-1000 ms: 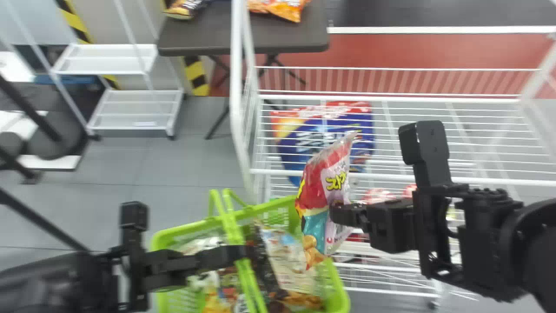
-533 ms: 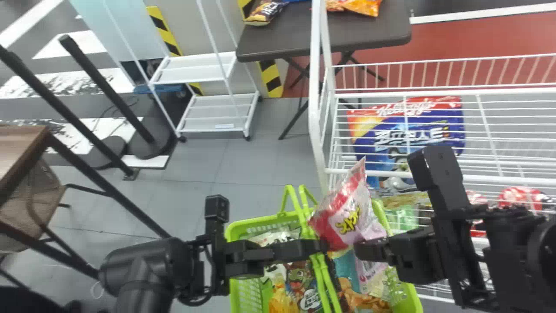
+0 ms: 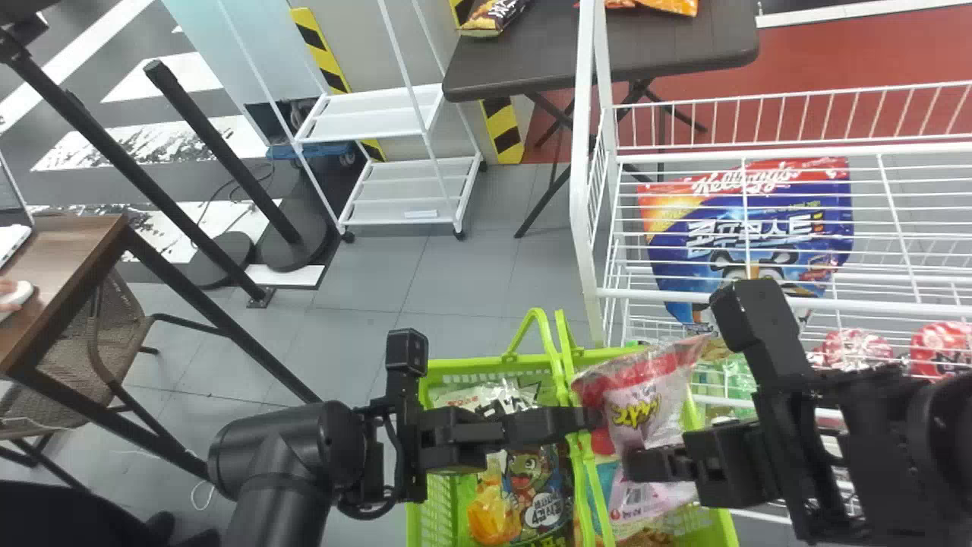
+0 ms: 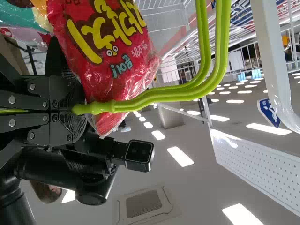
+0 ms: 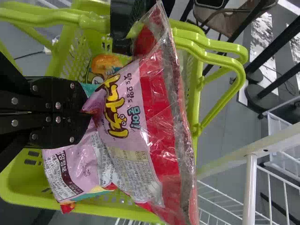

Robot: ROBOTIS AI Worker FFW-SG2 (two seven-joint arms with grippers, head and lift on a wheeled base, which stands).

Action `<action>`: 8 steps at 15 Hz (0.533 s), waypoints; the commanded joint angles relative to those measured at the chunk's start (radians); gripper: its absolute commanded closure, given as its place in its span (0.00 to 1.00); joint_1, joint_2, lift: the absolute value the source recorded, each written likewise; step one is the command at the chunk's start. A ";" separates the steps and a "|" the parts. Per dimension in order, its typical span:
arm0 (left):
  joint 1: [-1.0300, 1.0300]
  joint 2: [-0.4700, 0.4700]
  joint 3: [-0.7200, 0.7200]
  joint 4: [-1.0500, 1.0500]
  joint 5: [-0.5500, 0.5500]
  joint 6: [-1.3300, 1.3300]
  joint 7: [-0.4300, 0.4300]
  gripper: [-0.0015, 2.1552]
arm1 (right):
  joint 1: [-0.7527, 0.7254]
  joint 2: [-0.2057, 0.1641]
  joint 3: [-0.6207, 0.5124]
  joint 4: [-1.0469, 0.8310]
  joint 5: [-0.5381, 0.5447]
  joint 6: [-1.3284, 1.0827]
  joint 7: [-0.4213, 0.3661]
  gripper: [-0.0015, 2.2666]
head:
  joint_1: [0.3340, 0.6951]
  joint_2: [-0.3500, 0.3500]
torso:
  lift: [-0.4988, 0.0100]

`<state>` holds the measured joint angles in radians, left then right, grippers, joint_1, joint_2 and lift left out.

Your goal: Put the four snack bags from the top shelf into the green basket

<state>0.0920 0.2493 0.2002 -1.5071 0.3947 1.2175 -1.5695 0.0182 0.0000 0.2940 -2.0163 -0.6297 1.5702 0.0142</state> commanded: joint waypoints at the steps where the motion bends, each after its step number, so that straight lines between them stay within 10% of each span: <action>1: -0.001 0.002 -0.002 0.001 0.004 0.003 -0.011 1.00 | -0.011 0.001 -0.013 0.027 -0.065 0.002 0.003 0.34 | 1.00 1.00 | 0.98; 3: -0.001 0.002 -0.004 0.001 0.007 0.003 -0.011 1.00 | -0.012 0.001 -0.010 0.025 -0.068 0.002 0.004 0.05 | 1.00 1.00 | 0.98; 8: 0.002 0.011 0.005 0.008 0.015 0.003 -0.011 1.00 | -0.021 0.001 -0.177 -0.168 -0.012 0.002 0.003 0.02 | 1.00 1.00 | 0.98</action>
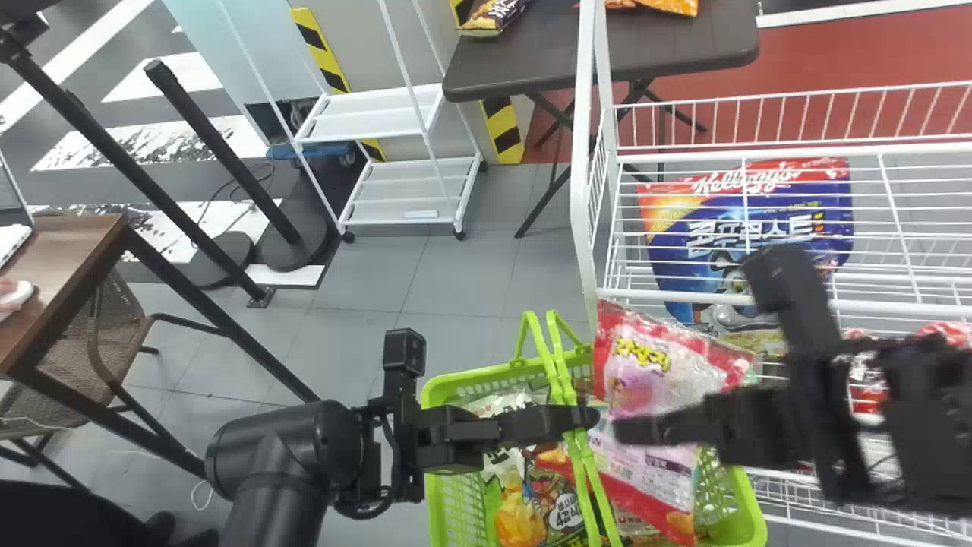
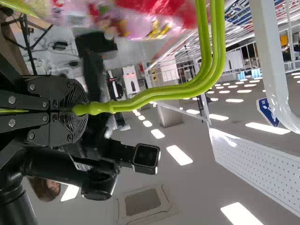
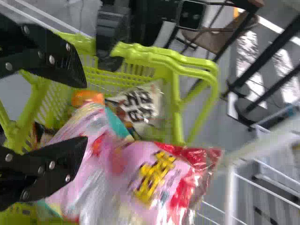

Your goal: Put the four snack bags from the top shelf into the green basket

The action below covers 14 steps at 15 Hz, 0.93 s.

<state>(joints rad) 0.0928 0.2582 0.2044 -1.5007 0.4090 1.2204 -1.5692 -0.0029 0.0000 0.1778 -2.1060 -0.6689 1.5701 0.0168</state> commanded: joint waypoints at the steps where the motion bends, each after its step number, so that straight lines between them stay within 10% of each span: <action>1: 0.001 0.003 0.001 0.002 0.001 0.000 -0.011 1.00 | 0.012 -0.003 -0.104 -0.141 0.068 0.002 0.006 0.02 | 1.00 0.99 | 0.98; 6: 0.001 0.006 0.000 0.000 0.014 0.006 -0.011 1.00 | 0.175 -0.031 -0.322 -0.287 0.324 0.002 0.160 0.02 | 1.00 0.67 | 0.98; 14: 0.015 0.016 0.001 0.002 0.017 0.018 -0.011 1.00 | 0.518 -0.025 -0.356 -0.022 0.522 -1.384 0.201 0.02 | 1.00 0.32 | 0.98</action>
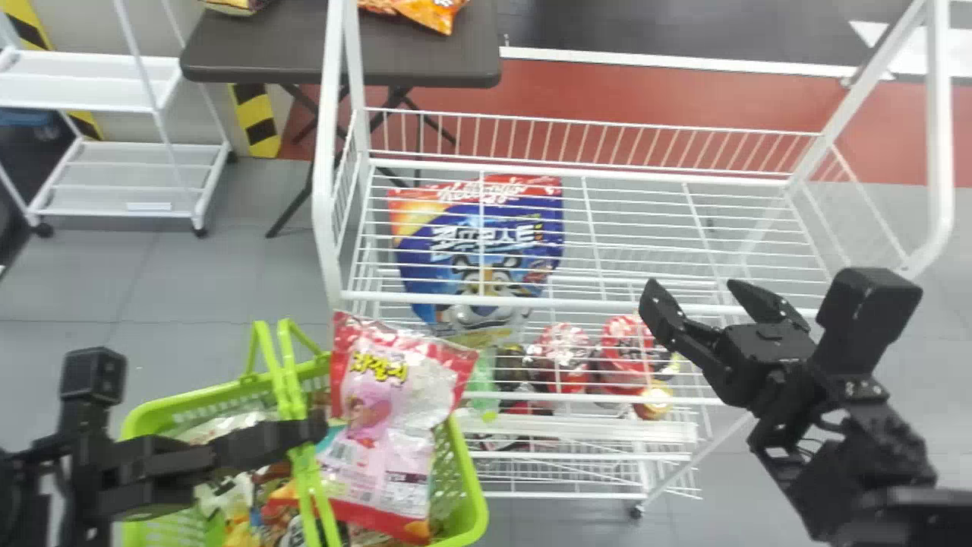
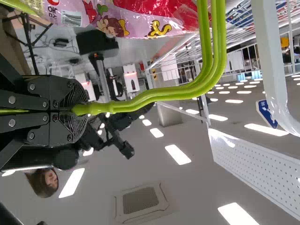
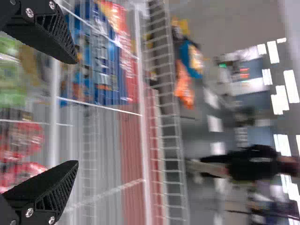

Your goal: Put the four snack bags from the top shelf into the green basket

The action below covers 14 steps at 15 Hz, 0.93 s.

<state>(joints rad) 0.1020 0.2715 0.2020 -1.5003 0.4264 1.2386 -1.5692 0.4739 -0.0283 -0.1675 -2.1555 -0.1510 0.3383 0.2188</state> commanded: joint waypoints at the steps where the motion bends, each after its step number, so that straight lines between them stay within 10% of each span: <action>1: 0.008 0.003 0.004 0.002 0.000 0.000 -0.011 1.00 | 0.068 0.004 -0.015 0.046 0.004 -0.213 -0.001 0.02 | 1.00 0.30 | 0.98; 14: 0.070 0.003 0.008 -0.043 0.006 0.062 -0.011 1.00 | 0.164 0.011 -0.026 0.072 0.002 -0.327 -0.004 0.03 | 1.00 0.22 | 0.98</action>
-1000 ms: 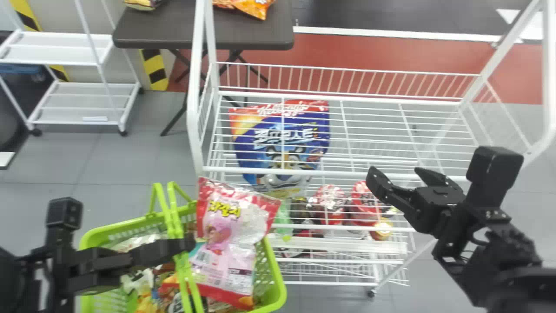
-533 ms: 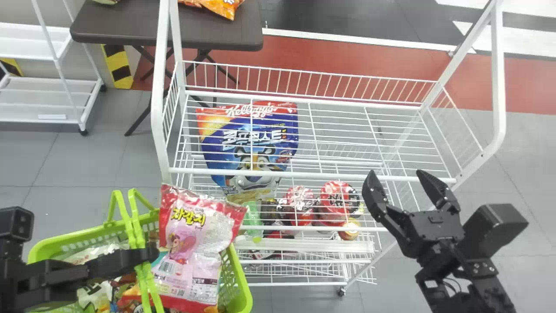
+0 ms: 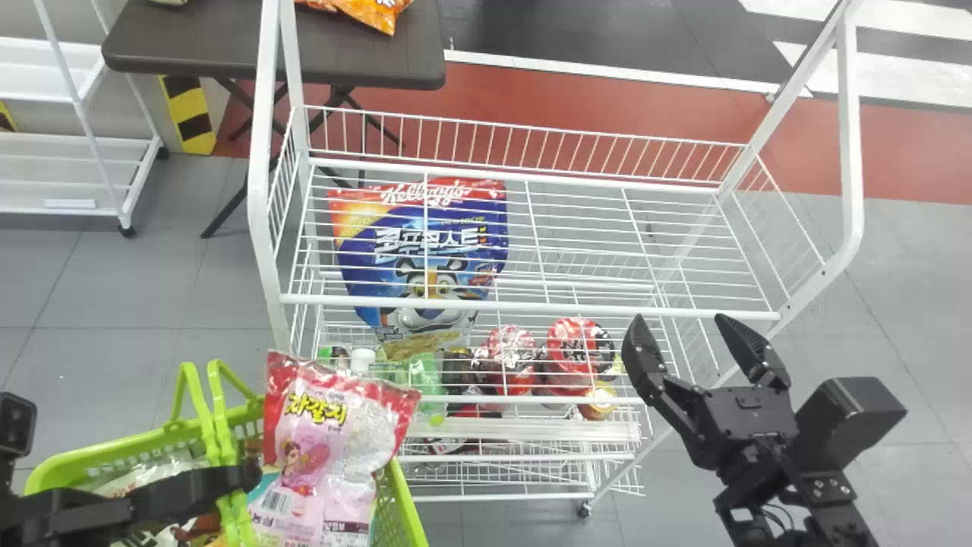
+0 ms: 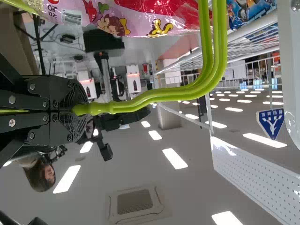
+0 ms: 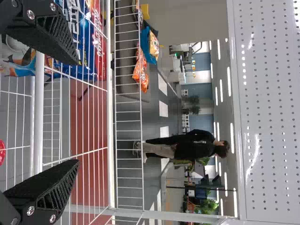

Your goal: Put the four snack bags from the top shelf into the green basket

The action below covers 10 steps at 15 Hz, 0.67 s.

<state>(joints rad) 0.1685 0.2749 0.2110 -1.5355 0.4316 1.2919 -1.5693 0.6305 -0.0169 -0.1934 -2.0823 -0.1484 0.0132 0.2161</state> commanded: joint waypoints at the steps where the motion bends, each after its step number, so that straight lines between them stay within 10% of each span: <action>1: 0.003 0.000 -0.001 -0.008 0.001 0.011 -0.011 1.00 | 0.008 0.000 -0.001 -0.001 0.000 -0.002 -0.001 0.03 | 1.00 0.21 | 0.98; 10: 0.002 0.003 0.025 -0.026 0.004 0.067 -0.011 1.00 | -0.009 0.002 0.019 -0.002 0.004 0.017 -0.018 0.03 | 1.00 0.21 | 0.98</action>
<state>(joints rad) 0.1702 0.2753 0.2281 -1.5597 0.4343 1.3498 -1.5693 0.6235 -0.0154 -0.1805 -2.0849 -0.1460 0.0305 0.1983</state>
